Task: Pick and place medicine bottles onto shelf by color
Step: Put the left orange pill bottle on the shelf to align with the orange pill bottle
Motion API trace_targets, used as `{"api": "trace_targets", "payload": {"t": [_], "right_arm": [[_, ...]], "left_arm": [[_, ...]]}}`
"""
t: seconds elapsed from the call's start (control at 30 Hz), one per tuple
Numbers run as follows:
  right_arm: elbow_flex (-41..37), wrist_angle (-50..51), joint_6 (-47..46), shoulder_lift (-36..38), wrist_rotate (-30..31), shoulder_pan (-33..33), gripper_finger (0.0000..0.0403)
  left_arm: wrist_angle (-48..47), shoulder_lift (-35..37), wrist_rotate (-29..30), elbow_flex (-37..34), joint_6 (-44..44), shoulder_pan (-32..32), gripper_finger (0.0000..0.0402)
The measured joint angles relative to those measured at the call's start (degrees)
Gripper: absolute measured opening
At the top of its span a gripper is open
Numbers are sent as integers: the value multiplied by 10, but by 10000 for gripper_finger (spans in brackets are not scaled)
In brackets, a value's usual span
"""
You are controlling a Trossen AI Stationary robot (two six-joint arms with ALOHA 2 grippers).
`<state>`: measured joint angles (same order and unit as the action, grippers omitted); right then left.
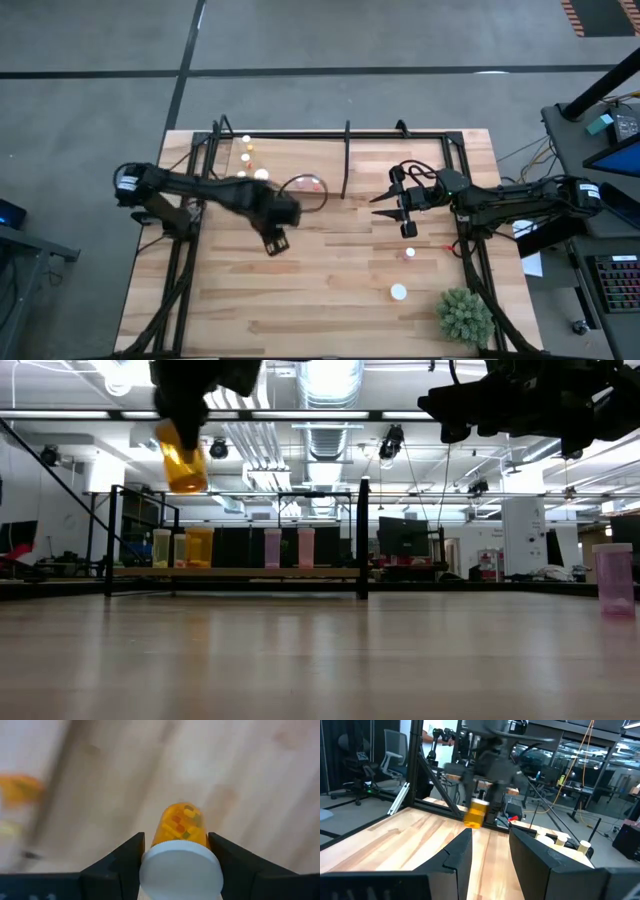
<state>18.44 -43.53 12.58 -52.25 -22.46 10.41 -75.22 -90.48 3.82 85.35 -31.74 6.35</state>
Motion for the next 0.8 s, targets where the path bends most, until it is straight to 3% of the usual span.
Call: {"api": "trace_targets", "payload": {"t": [0.17,0.4,0.57,0.8], "right_arm": [[0,0,0,0,0,0,121],[0,0,0,0,0,0,121],[0,0,3,0,0,0,121],[0,0,4,0,0,0,121]], "left_arm": [[-71,-42,62,78,160,-74,180],[-49,-47,124,110,293,-211,180],[-8,-51,127,109,336,-313,180],[3,-109,101,109,388,-414,180]]}}
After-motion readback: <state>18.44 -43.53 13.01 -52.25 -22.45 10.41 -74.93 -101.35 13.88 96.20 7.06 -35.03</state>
